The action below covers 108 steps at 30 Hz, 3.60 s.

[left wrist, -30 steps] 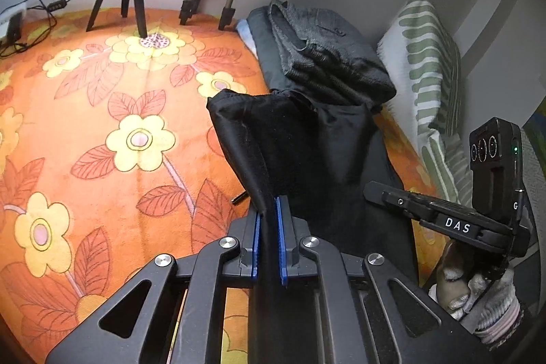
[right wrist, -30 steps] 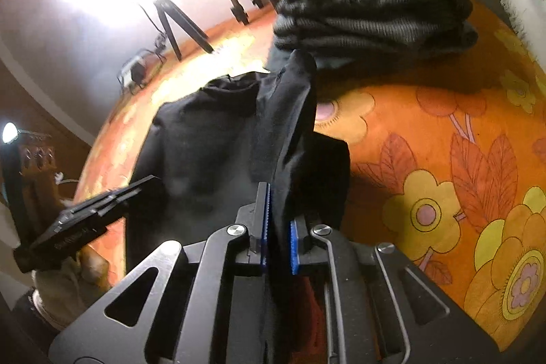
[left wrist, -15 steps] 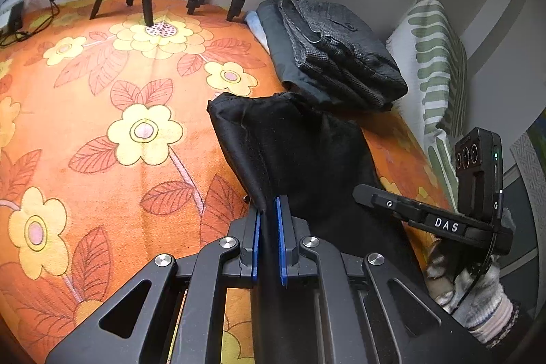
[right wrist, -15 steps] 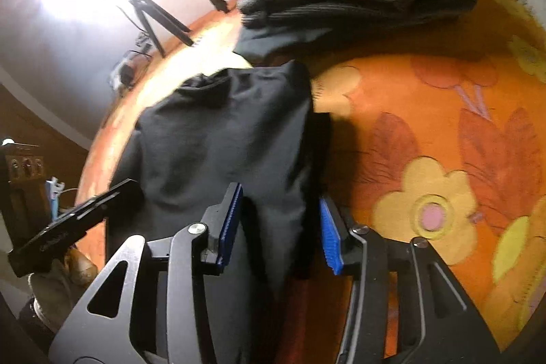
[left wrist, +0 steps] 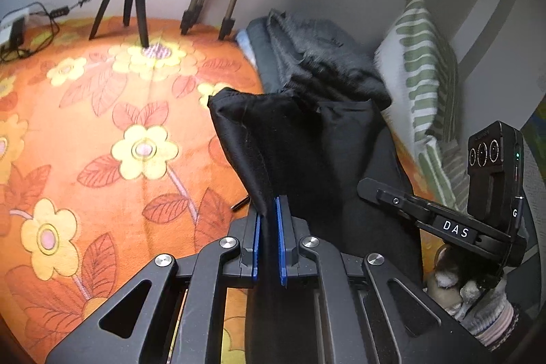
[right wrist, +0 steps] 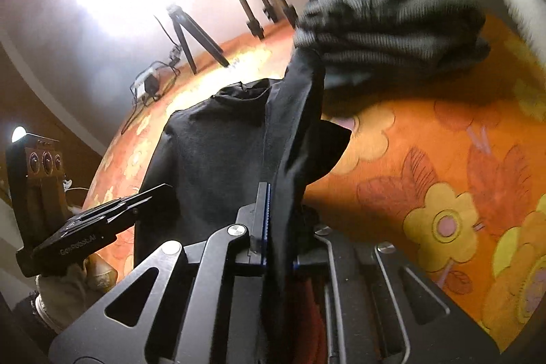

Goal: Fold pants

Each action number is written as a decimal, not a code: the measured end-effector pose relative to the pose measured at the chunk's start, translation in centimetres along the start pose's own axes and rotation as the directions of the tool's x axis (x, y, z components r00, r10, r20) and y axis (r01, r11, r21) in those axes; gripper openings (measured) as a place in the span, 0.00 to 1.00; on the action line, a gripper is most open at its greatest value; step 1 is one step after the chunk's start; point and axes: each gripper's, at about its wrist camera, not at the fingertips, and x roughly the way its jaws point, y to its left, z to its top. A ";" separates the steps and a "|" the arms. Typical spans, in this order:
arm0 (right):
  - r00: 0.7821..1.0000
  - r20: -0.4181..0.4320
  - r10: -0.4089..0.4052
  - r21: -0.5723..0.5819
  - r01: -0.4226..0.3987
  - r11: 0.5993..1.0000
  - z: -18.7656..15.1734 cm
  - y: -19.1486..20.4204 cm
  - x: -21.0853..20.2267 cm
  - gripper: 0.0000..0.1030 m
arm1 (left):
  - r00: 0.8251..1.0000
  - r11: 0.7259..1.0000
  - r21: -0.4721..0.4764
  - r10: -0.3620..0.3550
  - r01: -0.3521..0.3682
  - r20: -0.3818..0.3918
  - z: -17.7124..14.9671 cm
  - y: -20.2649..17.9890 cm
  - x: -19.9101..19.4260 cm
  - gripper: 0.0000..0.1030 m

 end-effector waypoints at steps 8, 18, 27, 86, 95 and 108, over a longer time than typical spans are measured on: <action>0.989 0.148 -0.001 -0.042 0.007 0.999 2.4 1.7 -5.6 0.09 | 0.992 0.997 0.055 -0.060 0.054 0.108 2.7 -3.0 -3.4 0.06; 0.950 0.312 -0.025 -0.097 0.058 0.994 8.3 2.5 -10.9 0.09 | 0.969 0.987 0.137 -0.118 0.089 0.217 9.8 -7.2 -4.6 0.06; 0.924 0.378 -0.060 -0.109 0.109 0.988 16.0 0.1 -12.6 0.09 | 0.951 0.975 0.210 -0.134 0.077 0.277 16.5 -10.7 -1.7 0.06; 0.873 0.374 -0.314 -0.073 0.365 0.928 9.6 1.8 -11.0 0.88 | 0.949 0.958 0.254 0.051 -0.135 0.311 10.1 -10.9 -6.6 0.78; 0.843 0.430 -0.324 -0.107 0.404 0.908 4.8 7.0 -14.3 1.00 | 0.948 0.962 0.247 0.038 -0.121 0.317 5.3 -10.5 -10.3 0.81; 0.849 0.410 -0.334 -0.100 0.406 0.908 0.7 7.8 -13.6 1.00 | 0.950 0.955 0.244 0.093 -0.170 0.298 0.8 -8.8 -10.7 0.82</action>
